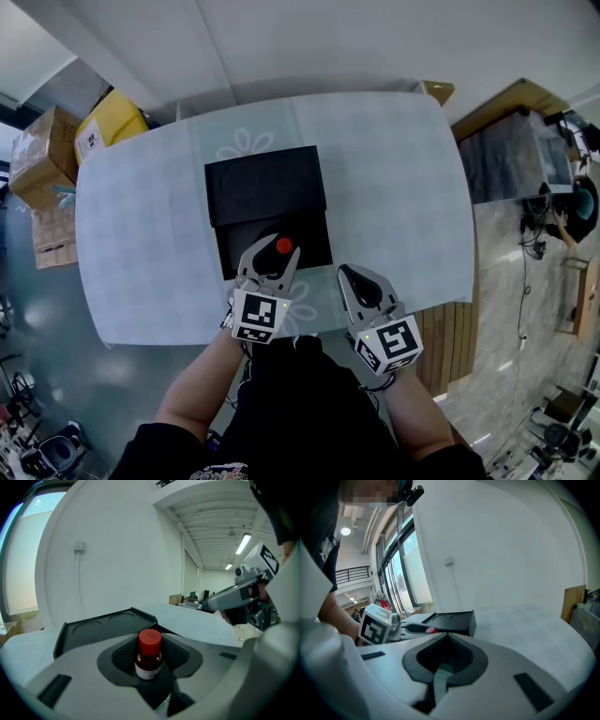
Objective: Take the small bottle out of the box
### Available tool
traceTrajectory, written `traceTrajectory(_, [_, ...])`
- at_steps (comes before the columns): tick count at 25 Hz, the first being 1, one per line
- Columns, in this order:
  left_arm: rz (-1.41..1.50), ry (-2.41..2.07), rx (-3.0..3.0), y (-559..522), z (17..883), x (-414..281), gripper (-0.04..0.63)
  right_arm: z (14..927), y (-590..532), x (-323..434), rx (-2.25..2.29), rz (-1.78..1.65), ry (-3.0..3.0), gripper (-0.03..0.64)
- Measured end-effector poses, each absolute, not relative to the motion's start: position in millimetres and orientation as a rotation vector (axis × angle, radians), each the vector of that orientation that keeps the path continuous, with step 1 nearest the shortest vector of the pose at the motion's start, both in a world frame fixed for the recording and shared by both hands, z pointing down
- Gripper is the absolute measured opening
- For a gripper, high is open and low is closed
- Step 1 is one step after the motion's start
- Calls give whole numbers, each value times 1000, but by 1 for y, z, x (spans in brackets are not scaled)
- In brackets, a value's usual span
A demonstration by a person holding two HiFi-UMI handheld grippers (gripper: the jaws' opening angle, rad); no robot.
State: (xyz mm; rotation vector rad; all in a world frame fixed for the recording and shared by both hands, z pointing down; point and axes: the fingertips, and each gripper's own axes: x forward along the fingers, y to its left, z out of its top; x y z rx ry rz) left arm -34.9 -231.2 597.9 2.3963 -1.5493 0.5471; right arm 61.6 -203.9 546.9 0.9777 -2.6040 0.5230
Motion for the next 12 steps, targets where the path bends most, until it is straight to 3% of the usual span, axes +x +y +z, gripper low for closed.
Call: traceTrajectory(12, [499, -1580, 2397, -223, 572, -30, 160, 532, -199, 73, 991, 481, -2642, 23])
